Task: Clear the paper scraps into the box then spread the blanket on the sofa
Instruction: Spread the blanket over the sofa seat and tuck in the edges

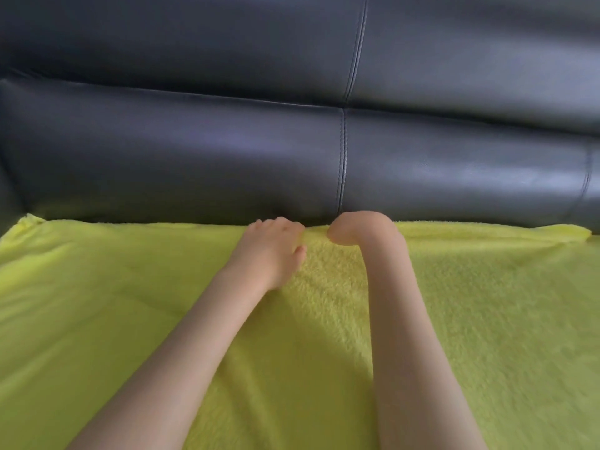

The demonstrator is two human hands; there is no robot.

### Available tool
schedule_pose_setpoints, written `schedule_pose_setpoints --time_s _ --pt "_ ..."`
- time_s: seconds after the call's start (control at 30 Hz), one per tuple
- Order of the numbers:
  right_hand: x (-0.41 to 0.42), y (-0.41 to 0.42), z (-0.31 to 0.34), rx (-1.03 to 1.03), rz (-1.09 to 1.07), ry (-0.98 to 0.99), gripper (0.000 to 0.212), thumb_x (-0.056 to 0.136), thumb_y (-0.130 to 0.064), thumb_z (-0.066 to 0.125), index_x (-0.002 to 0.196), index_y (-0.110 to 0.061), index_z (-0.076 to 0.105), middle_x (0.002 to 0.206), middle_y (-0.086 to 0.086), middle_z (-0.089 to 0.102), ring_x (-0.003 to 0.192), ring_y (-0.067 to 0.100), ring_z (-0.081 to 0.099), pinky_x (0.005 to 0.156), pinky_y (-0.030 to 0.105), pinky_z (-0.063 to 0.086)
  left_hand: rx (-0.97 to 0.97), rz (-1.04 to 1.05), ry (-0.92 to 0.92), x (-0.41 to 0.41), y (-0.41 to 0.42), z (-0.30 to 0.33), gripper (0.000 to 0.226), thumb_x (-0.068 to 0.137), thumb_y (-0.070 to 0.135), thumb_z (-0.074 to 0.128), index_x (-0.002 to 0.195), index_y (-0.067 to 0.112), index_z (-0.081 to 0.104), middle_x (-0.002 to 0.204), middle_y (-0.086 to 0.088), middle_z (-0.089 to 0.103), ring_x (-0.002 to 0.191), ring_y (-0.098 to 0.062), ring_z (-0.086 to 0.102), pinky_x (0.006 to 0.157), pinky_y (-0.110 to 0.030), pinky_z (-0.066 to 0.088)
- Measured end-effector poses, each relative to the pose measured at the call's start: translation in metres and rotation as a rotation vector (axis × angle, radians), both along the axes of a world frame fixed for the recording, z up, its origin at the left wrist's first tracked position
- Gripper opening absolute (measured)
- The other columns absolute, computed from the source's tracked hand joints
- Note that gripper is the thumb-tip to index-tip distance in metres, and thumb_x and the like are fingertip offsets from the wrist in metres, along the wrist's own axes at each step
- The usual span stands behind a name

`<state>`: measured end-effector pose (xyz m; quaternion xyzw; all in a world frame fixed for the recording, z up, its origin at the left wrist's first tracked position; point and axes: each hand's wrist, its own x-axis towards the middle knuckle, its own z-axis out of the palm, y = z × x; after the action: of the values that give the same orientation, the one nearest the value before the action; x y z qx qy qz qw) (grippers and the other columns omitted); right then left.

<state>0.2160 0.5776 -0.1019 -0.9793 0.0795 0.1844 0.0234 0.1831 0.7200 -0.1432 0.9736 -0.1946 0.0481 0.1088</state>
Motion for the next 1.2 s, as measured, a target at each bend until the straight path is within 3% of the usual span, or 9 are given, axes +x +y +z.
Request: schedule_pose_setpoints --time_s 0.1,0.23,0.4,0.53,0.7,0.83,1.0,1.07,1.2 --pt "-0.006 0.001 0.001 0.004 -0.028 0.048 0.045 0.099 -0.021 0.032 0.142 -0.013 0.042 0.143 0.007 0.045 0.127 0.026 0.045 0.083 0.032 0.034 -0.100 -0.122 0.100 0.005 -0.002 -0.014 0.051 0.101 0.038 0.033 0.149 0.023 0.029 0.154 0.004 0.028 0.142 -0.015 0.023 0.114 -0.035 0.020" --pt "-0.006 0.004 -0.004 0.044 -0.081 0.054 0.044 0.101 -0.022 0.031 0.142 -0.013 0.041 0.144 0.006 0.043 0.128 0.025 0.044 0.084 0.031 0.034 -0.154 -0.119 0.151 0.011 0.003 -0.023 0.051 0.100 0.043 0.034 0.148 0.025 0.030 0.152 0.007 0.032 0.140 -0.013 0.026 0.113 -0.034 0.022" --pt "0.001 0.012 -0.025 0.065 -0.143 0.043 0.049 0.099 -0.026 0.027 0.146 -0.012 0.036 0.149 0.008 0.038 0.134 0.029 0.038 0.112 0.043 0.029 -0.153 -0.101 0.165 0.012 0.001 -0.024 0.050 0.100 0.043 0.034 0.147 0.026 0.031 0.150 0.008 0.033 0.139 -0.013 0.028 0.112 -0.034 0.023" --pt "0.003 0.015 -0.035 0.078 -0.167 -0.047 0.054 0.099 -0.034 0.021 0.146 -0.012 0.038 0.151 0.008 0.037 0.140 0.027 0.030 0.116 0.045 0.018 -0.156 -0.107 0.146 0.012 0.003 -0.025 0.050 0.100 0.044 0.034 0.147 0.027 0.032 0.151 0.008 0.032 0.139 -0.014 0.028 0.112 -0.032 0.022" --pt "-0.005 0.012 -0.045 0.120 -0.121 -0.174 0.056 0.098 -0.036 0.017 0.144 -0.014 0.041 0.150 0.009 0.037 0.139 0.026 0.030 0.114 0.045 0.019 -0.139 -0.108 0.128 0.014 0.004 -0.029 0.050 0.100 0.046 0.033 0.146 0.028 0.034 0.152 0.009 0.033 0.139 -0.012 0.028 0.111 -0.031 0.023" --pt "-0.007 0.007 -0.046 0.170 -0.103 -0.226 0.044 0.097 -0.028 0.032 0.133 -0.011 0.051 0.139 0.013 0.048 0.129 0.030 0.042 0.107 0.042 0.029 -0.148 -0.100 0.141 0.017 0.003 -0.029 0.049 0.099 0.047 0.034 0.145 0.029 0.034 0.150 0.010 0.034 0.138 -0.012 0.029 0.110 -0.031 0.023" --pt "-0.007 0.009 -0.009 0.167 -0.107 -0.262 0.035 0.092 -0.021 0.046 0.124 -0.009 0.056 0.119 0.011 0.057 0.104 0.031 0.053 0.076 0.033 0.040 -0.193 -0.124 0.164 0.019 0.005 -0.029 0.049 0.099 0.046 0.035 0.145 0.028 0.035 0.152 0.011 0.033 0.140 -0.010 0.027 0.112 -0.034 0.021" --pt "-0.007 0.011 -0.003 0.182 -0.103 -0.255 0.033 0.095 -0.020 0.042 0.121 -0.008 0.056 0.112 0.011 0.057 0.095 0.031 0.052 0.074 0.033 0.038 -0.228 -0.136 0.161 0.019 0.006 -0.028 0.047 0.099 0.044 0.038 0.143 0.027 0.039 0.148 0.010 0.039 0.137 -0.010 0.033 0.110 -0.035 0.028" --pt "0.000 0.020 -0.023 0.190 -0.044 -0.180 0.037 0.098 -0.019 0.032 0.124 -0.006 0.055 0.126 0.013 0.056 0.108 0.032 0.054 0.078 0.035 0.038 -0.248 0.040 0.020 0.022 0.012 -0.021 0.039 0.097 0.033 0.041 0.134 0.025 0.050 0.133 0.007 0.053 0.121 -0.015 0.049 0.094 -0.037 0.044"
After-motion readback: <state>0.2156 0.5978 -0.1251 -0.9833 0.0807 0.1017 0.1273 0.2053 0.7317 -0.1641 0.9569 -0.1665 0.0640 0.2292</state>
